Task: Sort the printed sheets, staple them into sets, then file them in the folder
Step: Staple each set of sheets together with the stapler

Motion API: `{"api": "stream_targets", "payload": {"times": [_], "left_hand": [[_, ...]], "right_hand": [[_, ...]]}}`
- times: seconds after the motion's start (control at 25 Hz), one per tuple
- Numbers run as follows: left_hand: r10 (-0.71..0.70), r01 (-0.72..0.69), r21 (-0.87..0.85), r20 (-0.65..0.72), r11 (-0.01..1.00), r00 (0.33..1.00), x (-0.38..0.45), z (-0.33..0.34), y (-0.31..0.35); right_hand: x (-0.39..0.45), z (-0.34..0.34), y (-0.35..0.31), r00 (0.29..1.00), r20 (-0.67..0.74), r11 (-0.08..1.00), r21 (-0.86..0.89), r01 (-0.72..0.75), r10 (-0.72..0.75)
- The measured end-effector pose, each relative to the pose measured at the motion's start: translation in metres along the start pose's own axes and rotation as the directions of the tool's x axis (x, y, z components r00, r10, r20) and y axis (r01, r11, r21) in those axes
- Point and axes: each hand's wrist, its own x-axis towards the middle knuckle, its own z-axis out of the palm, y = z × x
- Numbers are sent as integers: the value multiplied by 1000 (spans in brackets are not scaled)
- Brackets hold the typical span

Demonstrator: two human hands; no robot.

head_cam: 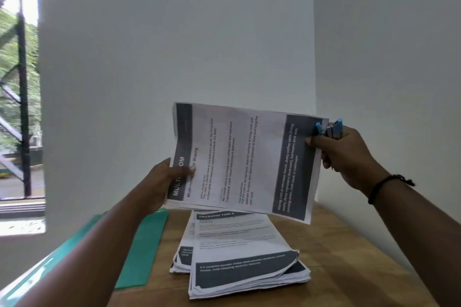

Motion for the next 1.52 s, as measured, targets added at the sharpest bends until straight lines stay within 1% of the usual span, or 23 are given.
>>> {"api": "stream_targets", "payload": {"times": [0.12, 0.2, 0.28, 0.36, 0.48, 0.52, 0.64, 0.8, 0.84, 0.92, 1.0, 1.04, 1.12, 1.16, 1.24, 1.36, 1.44, 1.52], "left_hand": [[-67, 67, 12, 1, 998, 998, -4, -4, -26], [-145, 146, 40, -25, 988, 989, -8, 3, -50], [-191, 191, 66, -14, 979, 982, -9, 12, -75], [-192, 190, 77, 22, 979, 981, -9, 16, -90], [-129, 128, 58, 21, 990, 991, -6, 19, -98], [-97, 97, 51, 10, 994, 995, -6, 22, -98], [-5, 8, 44, -66, 999, 998, -7, 28, -101], [89, -68, 133, -164, 989, 982, -4, 35, -109], [104, -83, 119, -180, 989, 978, -4, 36, -108], [76, -74, 15, -176, 997, 982, -2, 37, -105], [14, -22, -60, -130, 998, 991, 0, 35, -105], [-2, -2, -43, -114, 999, 994, 2, 33, -109], [7, 1, 73, -117, 997, 993, 3, 30, -118], [25, -10, 123, -125, 992, 992, 2, 30, -121], [41, -15, 186, -138, 982, 990, 2, 32, -124], [61, -30, 229, -132, 973, 989, -1, 33, -121], [89, -63, 199, -125, 978, 988, -3, 34, -116], [94, -80, 108, -131, 991, 987, -3, 34, -110]], "right_hand": [[7, 20, 33, 997, -24, 997, 31, -75, 75], [7, 32, 60, 988, -58, 989, 42, -138, 141], [-2, 41, 94, 977, -69, 979, 34, -200, 202], [-13, 47, 128, 963, -49, 964, 21, -266, 267], [-25, 53, 158, 939, 69, 941, -76, -331, 336], [-26, 54, 162, 933, 92, 936, -93, -339, 347], [-27, 57, 165, 936, 101, 941, -49, -334, 338], [-29, 62, 159, 956, 42, 957, 18, -291, 290], [-28, 63, 157, 960, 21, 959, 53, -280, 279], [-25, 62, 154, 963, 4, 957, 104, -270, 271], [-23, 58, 158, 955, 35, 954, 35, -297, 296], [-24, 57, 162, 941, 82, 945, -29, -326, 328], [-26, 57, 171, 896, 191, 913, -163, -374, 401], [-26, 57, 174, 878, 220, 899, -215, -381, 425], [-26, 57, 175, 869, 226, 886, -263, -382, 441], [-27, 59, 170, 888, 194, 894, -264, -363, 417], [-27, 61, 167, 910, 162, 906, -259, -333, 381], [-25, 60, 165, 926, 133, 916, -252, -312, 352]]}}
